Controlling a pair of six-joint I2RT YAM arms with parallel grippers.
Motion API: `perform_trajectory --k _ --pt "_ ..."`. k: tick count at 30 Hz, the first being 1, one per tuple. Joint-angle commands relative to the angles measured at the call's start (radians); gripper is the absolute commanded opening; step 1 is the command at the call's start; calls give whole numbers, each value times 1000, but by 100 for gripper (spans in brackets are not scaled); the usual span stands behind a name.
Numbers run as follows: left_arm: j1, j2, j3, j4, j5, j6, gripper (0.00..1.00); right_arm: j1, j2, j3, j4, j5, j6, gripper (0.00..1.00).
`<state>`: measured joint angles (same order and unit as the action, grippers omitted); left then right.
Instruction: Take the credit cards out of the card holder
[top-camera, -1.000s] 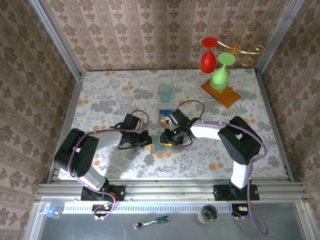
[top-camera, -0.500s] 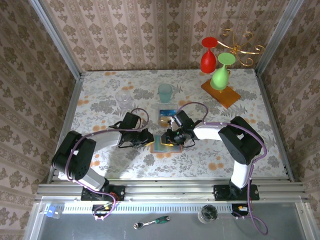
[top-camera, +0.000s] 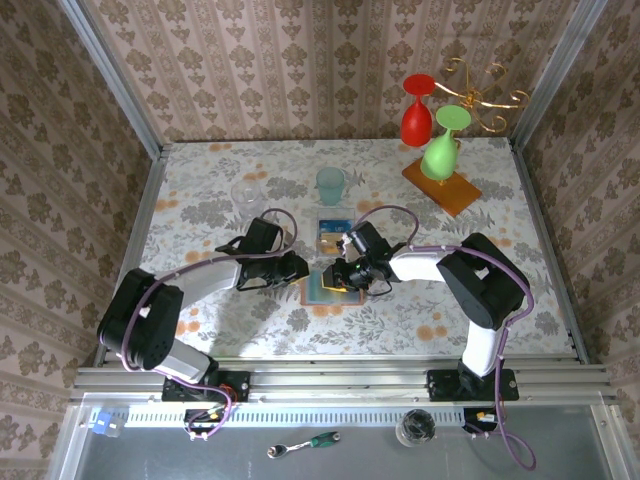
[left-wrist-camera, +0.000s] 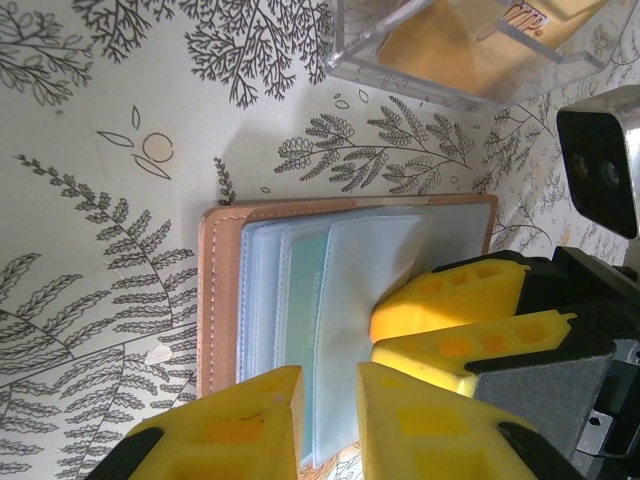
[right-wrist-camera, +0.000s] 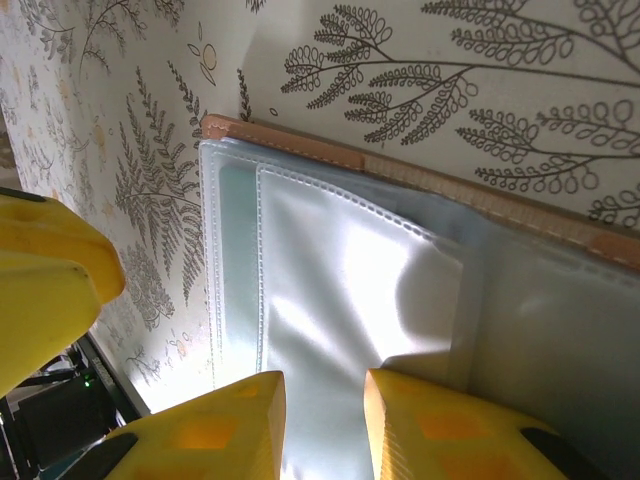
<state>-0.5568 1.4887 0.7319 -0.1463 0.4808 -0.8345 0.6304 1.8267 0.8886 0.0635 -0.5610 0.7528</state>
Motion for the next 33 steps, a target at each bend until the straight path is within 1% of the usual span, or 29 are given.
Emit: perform_trajectory --k 1,4,6,10,23,27,33 --pt "-9 1 2 37 23 -12 23 -7 -8 -35 19 -14 -7 30" --pt "-16 36 -14 117 68 -46 25 -9 -8 -45 40 -21 -6 30" --pt "-24 59 -15 141 81 -53 26 -11 -11 -54 54 -25 -4 30" --pt "-33 91 -21 153 85 -56 28 -15 -16 -74 95 -40 3 29" --pt "-35 139 -61 212 93 -86 31 -23 -20 -96 123 -54 4 28" --pt "-36 151 -73 262 112 -110 31 -23 -21 -98 124 -56 4 28" --pt "-38 158 -75 286 123 -120 26 -23 -19 -102 132 -57 9 28"
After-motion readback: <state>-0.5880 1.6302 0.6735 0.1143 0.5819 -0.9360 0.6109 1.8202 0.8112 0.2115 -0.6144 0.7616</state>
